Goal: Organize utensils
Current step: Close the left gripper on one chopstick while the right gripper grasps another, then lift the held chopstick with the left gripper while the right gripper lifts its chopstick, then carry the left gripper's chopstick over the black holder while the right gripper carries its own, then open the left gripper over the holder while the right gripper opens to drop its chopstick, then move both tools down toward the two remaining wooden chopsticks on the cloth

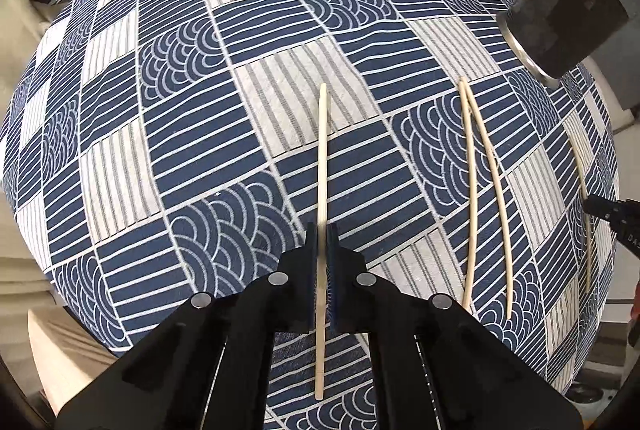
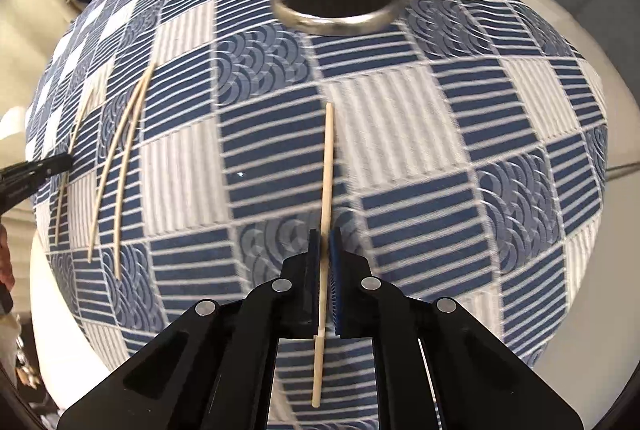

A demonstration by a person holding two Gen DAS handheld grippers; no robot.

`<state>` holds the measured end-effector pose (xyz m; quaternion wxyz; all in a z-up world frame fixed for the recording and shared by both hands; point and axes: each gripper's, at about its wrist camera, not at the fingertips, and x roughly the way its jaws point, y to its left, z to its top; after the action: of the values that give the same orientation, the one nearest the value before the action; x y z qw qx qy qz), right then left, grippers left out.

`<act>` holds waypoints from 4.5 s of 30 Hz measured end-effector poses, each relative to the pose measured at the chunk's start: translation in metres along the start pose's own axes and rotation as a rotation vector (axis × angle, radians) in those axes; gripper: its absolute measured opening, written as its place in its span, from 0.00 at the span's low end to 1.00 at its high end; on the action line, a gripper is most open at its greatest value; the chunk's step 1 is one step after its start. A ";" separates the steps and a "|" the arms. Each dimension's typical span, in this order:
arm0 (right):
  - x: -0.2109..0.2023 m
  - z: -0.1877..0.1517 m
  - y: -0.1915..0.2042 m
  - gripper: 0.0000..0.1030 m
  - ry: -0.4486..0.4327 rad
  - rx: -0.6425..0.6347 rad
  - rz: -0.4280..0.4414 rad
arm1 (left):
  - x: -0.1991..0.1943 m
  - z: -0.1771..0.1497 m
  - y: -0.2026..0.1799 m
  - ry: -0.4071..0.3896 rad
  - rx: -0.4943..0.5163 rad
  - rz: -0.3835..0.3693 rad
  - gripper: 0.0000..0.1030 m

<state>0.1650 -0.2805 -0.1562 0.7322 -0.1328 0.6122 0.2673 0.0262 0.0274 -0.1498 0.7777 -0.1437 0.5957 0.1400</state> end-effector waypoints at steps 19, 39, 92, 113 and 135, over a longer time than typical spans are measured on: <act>-0.089 0.037 -0.083 0.04 -0.225 0.006 0.036 | -0.090 0.031 -0.031 -0.177 -0.017 0.064 0.05; -0.220 0.092 -0.074 0.04 -0.597 -0.110 -0.070 | -0.165 0.094 -0.088 -0.406 0.103 0.098 0.05; -0.162 0.180 -0.040 0.05 -0.863 -0.265 0.335 | -0.122 0.223 -0.197 -0.736 0.206 -0.538 0.05; -0.165 0.164 -0.036 0.34 -0.835 -0.257 0.224 | -0.124 0.188 -0.179 -0.734 0.201 -0.431 0.58; -0.163 0.114 -0.009 0.85 -0.750 -0.252 0.145 | -0.112 0.101 -0.069 -0.530 -0.046 -0.133 0.94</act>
<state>0.2467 -0.2658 0.0244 0.8621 -0.0709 0.2727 0.4212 0.1147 -0.0018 -0.0129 0.9106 -0.1584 0.3572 0.1349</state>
